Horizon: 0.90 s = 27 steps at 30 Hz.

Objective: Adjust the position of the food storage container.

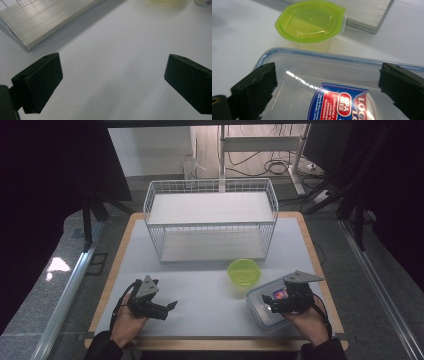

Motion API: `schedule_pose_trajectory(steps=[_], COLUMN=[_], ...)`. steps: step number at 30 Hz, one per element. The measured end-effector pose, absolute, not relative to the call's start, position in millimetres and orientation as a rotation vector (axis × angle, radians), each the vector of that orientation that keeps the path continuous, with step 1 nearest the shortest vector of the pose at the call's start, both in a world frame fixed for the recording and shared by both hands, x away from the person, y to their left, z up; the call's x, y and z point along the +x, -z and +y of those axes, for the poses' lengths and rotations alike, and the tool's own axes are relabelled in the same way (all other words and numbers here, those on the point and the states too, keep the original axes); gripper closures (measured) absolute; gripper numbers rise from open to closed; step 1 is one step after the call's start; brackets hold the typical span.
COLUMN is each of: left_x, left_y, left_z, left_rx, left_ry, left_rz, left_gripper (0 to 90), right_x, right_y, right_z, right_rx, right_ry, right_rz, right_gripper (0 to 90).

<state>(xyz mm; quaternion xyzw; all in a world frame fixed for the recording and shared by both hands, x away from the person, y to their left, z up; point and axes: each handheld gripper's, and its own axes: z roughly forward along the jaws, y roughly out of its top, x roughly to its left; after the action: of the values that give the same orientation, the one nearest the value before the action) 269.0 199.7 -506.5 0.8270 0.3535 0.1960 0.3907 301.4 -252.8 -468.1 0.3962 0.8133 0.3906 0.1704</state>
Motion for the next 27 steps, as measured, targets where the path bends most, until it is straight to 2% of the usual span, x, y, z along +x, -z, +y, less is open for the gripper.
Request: schedule_pose_trajectory(steps=[8, 27], left_x=[269.0, 268.5], left_y=[506.7, 507.3], left_z=[201.4, 198.7], left_rx=[2.075, 2.074], left_ry=[-0.464, -0.498], left_rz=[0.892, 0.895], left_gripper=[0.9, 3.7], right_x=[302.2, 303.6], right_y=[465.2, 464.4], right_z=[-256.9, -262.2], right_rx=[1.154, 1.129], right_ry=[-1.171, -1.147], right_rz=[2.309, 2.307], right_gripper=[15.7, 26.9])
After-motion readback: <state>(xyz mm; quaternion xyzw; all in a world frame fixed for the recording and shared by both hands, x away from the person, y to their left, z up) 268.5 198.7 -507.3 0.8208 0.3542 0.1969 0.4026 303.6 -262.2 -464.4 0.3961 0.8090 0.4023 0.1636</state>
